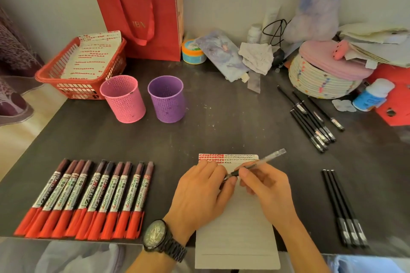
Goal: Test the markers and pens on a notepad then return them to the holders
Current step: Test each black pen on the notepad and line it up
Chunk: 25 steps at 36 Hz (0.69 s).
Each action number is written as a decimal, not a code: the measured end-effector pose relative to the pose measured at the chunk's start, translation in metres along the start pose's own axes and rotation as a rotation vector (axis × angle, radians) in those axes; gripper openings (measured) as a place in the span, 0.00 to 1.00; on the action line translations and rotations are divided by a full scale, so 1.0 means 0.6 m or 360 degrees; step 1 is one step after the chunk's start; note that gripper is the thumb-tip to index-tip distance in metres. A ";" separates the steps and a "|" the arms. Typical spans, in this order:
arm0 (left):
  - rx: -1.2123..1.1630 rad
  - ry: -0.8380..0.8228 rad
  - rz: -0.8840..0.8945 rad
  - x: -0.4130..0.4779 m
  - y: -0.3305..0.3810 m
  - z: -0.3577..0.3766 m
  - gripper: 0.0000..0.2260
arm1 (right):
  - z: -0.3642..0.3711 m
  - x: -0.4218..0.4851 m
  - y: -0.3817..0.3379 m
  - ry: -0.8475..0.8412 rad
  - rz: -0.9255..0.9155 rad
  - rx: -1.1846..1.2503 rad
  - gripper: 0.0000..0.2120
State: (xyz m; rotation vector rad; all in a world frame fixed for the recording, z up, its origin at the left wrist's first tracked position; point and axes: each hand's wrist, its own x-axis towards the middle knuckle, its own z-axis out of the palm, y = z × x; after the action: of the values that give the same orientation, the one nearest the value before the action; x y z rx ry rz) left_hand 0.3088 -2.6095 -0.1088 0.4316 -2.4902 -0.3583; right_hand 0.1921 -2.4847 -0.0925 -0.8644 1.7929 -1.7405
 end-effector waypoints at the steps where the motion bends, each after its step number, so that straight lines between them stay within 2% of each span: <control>1: 0.0018 0.0022 0.0008 0.000 -0.001 0.001 0.17 | 0.001 0.000 -0.001 -0.0014 0.0011 0.0000 0.08; 13: 0.0005 0.0098 0.0029 0.001 -0.006 0.001 0.24 | 0.001 0.004 0.008 -0.0078 0.0044 0.0018 0.06; 17: 0.0030 0.0045 -0.0028 0.001 -0.009 0.000 0.27 | -0.014 0.009 0.016 0.0107 0.0012 0.0281 0.08; 21: -0.0095 0.0037 -0.0071 0.004 -0.008 -0.002 0.25 | -0.024 0.016 0.015 0.0344 0.0085 0.0615 0.09; 25: -0.0008 -0.0052 -0.0195 0.009 -0.010 0.007 0.23 | -0.022 0.024 0.008 0.0393 0.0135 0.0639 0.11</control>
State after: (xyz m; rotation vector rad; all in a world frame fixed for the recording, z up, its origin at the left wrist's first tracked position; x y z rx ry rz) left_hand 0.3035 -2.6165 -0.1117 0.5824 -2.5003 -0.4231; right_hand 0.1725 -2.4863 -0.0952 -0.4172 1.5121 -2.1222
